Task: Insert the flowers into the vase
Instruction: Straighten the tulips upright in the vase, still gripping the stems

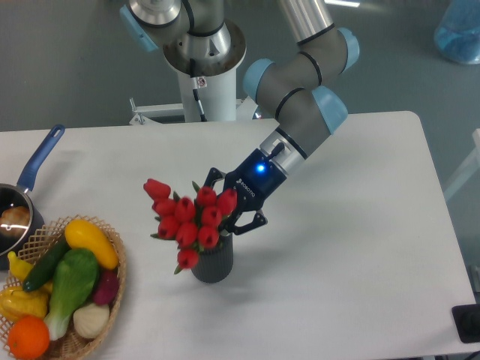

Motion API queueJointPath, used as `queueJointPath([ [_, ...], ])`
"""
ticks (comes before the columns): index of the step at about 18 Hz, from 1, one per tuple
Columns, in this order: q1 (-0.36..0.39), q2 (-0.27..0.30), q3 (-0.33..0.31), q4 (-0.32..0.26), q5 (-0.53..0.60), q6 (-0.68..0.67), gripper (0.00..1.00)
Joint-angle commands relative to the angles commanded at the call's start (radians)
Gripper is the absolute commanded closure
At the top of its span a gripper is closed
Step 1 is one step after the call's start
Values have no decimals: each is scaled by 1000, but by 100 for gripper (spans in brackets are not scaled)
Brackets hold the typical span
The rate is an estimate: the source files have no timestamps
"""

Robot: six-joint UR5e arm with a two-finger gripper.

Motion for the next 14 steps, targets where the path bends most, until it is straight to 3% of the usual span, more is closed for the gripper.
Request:
queueJointPath([
  [14, 2, 0, -11, 0, -2, 40, 39],
])
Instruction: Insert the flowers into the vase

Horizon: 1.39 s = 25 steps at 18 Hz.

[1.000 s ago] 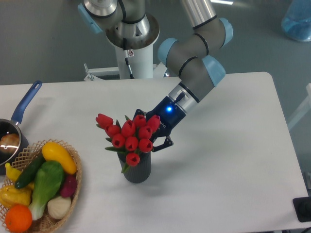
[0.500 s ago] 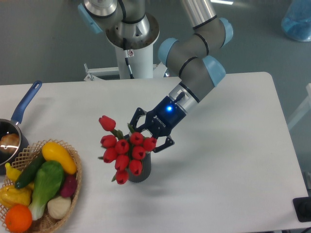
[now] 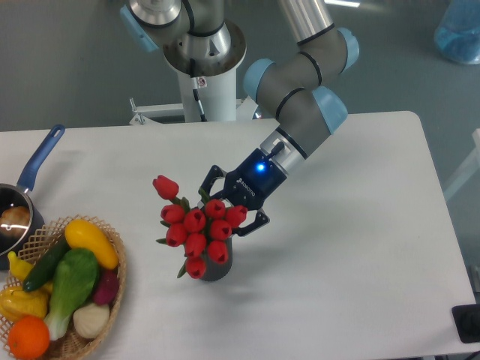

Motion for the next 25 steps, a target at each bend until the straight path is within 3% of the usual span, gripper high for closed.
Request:
queueJointPath([
  [1, 3, 0, -2, 0, 0, 8, 35],
  [3, 15, 0, -3, -2, 0, 11, 8],
  [8, 20, 3, -15, -2, 0, 9, 1],
  [18, 49, 54, -14, -8, 18, -2, 0],
  [25, 104, 83, 34, -9, 283, -6, 0],
])
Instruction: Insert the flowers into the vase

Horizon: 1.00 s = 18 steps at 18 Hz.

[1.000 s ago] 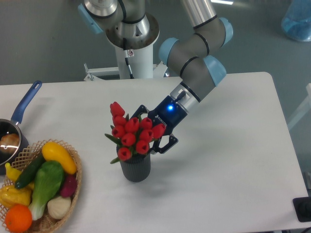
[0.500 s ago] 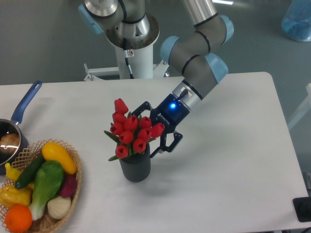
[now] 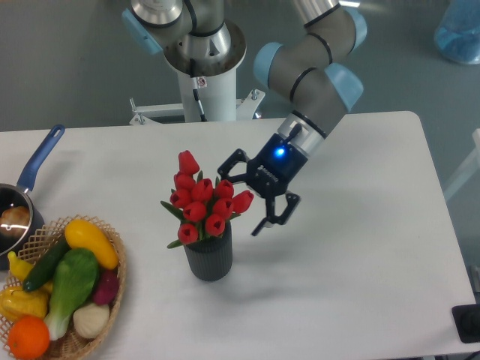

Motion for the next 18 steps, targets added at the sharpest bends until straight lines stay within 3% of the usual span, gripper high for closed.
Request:
queueJointPath([
  [2, -5, 15, 14, 3, 91, -29, 0],
  [4, -5, 26, 69, 0, 187, -93, 0],
  [9, -3, 32, 164, -3, 543, -121, 0],
  [12, -8, 55, 181, -6, 609, -121, 0],
  [15, -2, 112, 175, -58, 778, -106, 0],
  [18, 15, 132, 175, -60, 800, -101, 0],
])
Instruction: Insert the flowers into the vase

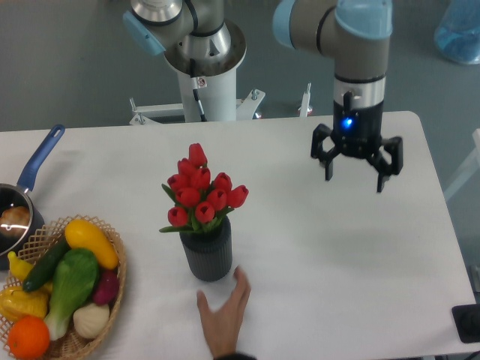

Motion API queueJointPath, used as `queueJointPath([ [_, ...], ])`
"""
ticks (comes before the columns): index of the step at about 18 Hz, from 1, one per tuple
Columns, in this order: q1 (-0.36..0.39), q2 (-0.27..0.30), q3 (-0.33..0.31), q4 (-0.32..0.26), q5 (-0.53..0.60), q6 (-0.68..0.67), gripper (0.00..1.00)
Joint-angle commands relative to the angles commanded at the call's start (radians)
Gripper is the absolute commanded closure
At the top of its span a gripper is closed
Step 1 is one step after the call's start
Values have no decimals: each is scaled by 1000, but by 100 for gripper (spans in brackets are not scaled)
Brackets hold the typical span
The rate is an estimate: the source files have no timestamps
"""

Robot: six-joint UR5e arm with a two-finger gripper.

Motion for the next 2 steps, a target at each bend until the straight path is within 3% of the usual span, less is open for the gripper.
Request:
queueJointPath([
  [2, 6, 6, 0, 2, 0, 0, 0],
])
